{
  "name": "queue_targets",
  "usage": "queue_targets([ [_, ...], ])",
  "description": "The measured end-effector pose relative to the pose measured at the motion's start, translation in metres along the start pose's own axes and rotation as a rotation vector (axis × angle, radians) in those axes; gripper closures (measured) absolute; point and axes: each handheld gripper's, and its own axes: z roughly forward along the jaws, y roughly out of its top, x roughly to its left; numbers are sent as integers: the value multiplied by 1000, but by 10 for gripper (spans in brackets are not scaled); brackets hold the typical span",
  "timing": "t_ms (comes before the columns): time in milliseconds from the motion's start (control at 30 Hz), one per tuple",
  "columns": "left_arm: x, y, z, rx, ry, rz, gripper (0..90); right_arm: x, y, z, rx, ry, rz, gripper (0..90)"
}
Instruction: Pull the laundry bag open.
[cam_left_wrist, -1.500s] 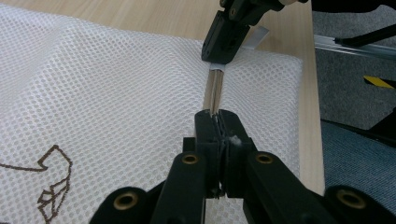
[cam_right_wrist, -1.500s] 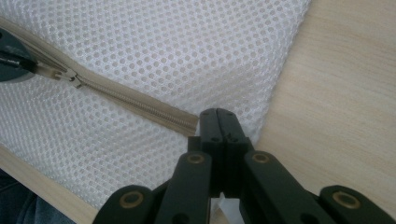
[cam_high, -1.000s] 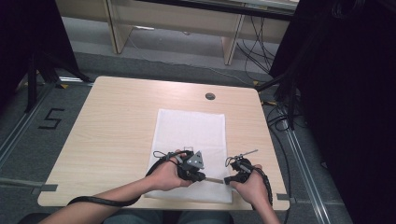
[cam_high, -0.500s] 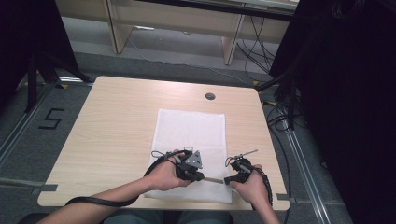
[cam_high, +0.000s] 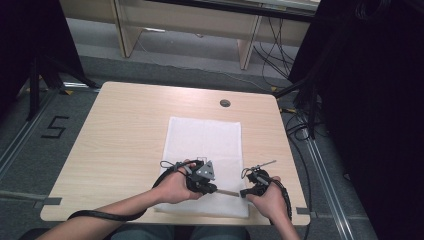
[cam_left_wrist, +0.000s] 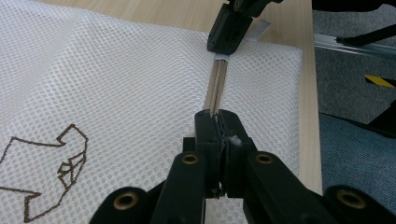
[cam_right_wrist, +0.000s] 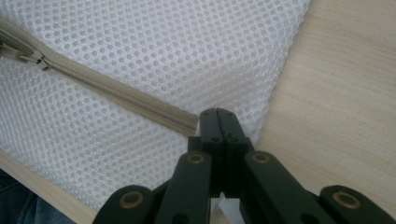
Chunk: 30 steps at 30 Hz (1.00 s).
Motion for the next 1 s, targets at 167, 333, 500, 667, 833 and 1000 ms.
queue_targets([
  [167, 3, -1, -5, -1, 2, 6, 877, 0, 0, 0, 2, 1, 2, 900],
  [333, 3, -2, -6, -3, 1, 1, 877, -2, 0, 0, 1, -17, -12, 900],
  [500, 2, -3, -7, -4, -4, -11, 877, -2, 0, 0, -2, -14, -9, 900],
  [667, 3, -3, -6, -7, -4, -16, 877, -2, 0, 0, 3, -14, -9, 900],
  [833, 4, -4, -9, -4, -1, -1, 877, -2, 0, 0, 4, -15, -11, 900],
  [1000, 4, -5, -11, -3, 1, 1, 877, -2, 1, 0, 2, -13, -8, 900],
])
